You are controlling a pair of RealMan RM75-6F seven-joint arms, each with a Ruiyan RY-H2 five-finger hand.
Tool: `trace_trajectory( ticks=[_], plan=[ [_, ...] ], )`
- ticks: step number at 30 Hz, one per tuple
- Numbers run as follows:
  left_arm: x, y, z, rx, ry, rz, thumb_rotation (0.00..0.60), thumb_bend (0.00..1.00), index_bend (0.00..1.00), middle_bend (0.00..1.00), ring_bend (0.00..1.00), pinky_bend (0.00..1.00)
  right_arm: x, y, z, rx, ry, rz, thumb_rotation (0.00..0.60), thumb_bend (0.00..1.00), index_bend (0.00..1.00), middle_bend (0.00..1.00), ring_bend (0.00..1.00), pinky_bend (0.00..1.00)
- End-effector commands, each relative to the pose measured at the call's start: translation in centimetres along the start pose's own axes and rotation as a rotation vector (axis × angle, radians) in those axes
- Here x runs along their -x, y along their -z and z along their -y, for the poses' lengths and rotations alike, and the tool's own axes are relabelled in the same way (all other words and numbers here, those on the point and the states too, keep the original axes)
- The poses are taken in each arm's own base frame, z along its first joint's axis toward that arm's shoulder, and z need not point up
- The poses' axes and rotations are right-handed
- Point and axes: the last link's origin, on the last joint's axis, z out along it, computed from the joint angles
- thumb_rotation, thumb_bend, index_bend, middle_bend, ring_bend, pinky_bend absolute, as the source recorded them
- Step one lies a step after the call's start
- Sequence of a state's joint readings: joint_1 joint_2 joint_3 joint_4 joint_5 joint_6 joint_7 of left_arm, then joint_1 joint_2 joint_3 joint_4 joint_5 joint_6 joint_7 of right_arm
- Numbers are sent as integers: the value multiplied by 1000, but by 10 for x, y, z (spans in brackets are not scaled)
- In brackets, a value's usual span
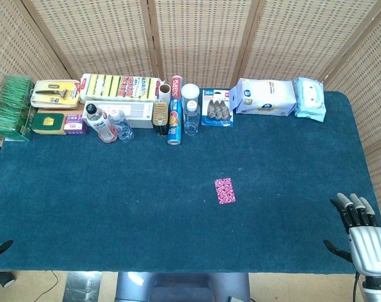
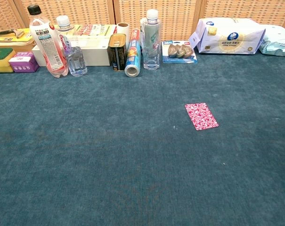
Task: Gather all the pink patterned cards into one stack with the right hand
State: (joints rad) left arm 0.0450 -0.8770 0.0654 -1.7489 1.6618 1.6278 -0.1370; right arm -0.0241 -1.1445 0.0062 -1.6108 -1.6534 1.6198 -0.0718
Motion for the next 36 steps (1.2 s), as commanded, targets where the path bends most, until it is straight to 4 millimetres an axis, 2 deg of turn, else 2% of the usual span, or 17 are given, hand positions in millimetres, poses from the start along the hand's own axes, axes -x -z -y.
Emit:
trace_trajectory(
  ticks=[1, 8, 14, 18, 25, 36],
  plan=[
    [0, 2, -1, 2, -1, -5, 600, 84, 0, 0, 0, 0, 1, -1, 1, -5, -11, 11, 600, 3, 141, 153, 34, 0],
    [1, 5, -3, 6, 0, -3, 600, 86, 0, 0, 0, 0, 8, -9, 8, -46, -62, 75, 600, 0, 135, 153, 35, 0],
    [2, 5, -5, 21, 4, 5, 600, 83, 0, 0, 0, 0, 19, -28, 30, -149, -68, 199, 600, 0, 61, 110, 43, 0],
    [6, 3, -7, 37, -2, 31, 600, 85, 0, 0, 0, 0, 22, -48, 58, -228, -113, 274, 600, 0, 39, 110, 45, 0],
    [5, 0, -7, 32, 6, 44, 600, 84, 0, 0, 0, 0, 27, -85, 119, -356, -320, 458, 600, 0, 38, 164, 59, 0],
    [3, 0, -3, 36, 23, 54, 600, 84, 0, 0, 0, 0, 62, -138, 180, -408, -354, 571, 600, 0, 38, 205, 74, 0]
  ],
)
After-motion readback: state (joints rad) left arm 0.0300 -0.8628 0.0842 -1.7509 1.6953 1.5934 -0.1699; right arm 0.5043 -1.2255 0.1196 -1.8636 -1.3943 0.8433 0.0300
